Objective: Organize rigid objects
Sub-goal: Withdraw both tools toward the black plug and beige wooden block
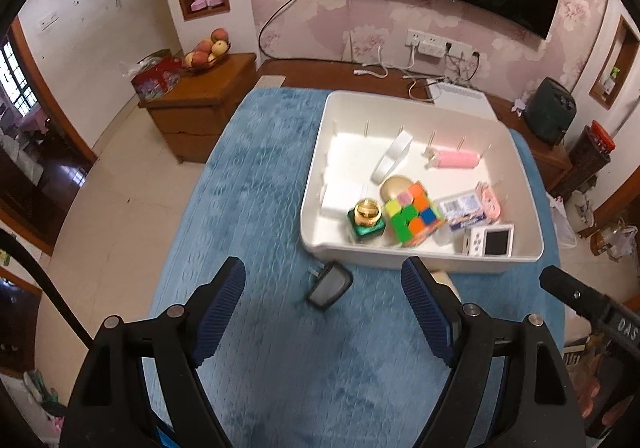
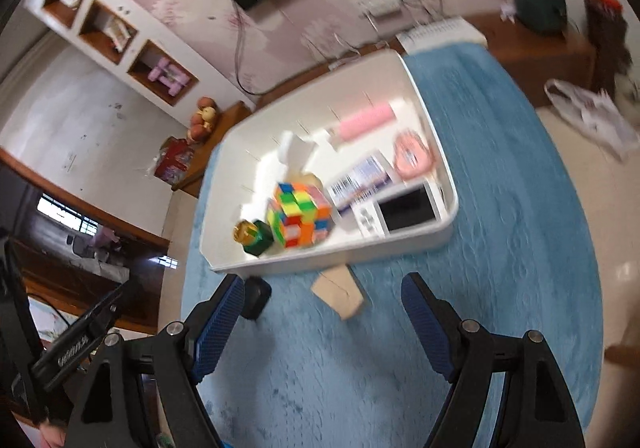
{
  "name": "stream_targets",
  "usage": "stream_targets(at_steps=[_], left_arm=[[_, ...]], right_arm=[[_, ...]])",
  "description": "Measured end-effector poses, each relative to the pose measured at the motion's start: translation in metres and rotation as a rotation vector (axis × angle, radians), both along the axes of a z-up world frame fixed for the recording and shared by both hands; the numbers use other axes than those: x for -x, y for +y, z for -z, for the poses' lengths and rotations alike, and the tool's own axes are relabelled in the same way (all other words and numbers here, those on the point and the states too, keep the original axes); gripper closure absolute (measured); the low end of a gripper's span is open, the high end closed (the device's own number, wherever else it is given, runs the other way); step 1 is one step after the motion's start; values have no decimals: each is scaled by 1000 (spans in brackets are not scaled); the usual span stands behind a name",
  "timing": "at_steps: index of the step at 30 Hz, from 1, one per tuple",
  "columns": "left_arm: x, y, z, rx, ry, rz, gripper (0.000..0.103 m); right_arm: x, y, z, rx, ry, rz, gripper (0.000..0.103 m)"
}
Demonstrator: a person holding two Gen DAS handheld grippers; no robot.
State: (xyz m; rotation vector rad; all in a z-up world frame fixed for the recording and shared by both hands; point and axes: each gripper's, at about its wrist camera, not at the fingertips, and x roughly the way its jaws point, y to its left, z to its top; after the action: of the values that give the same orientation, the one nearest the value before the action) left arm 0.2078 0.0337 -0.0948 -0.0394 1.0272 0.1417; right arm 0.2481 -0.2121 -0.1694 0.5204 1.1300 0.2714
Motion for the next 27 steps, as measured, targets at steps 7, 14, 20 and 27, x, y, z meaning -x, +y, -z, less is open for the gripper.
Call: stream_targets(at_steps=[7,14,20,27], left_arm=[[15,0,10,-8,35,-23,20],[21,4,23,-49,69,-13,20],[16,10,40,-39,104,13,20],[3,24,65,18,162,69,20]], right_arm=[[-2,0,27,-65,139,14,22],[-2,11,56,-169,282,42,22],[-3,22,74,-191,377,94,22],[-8,33,90,-160,442,203,22]])
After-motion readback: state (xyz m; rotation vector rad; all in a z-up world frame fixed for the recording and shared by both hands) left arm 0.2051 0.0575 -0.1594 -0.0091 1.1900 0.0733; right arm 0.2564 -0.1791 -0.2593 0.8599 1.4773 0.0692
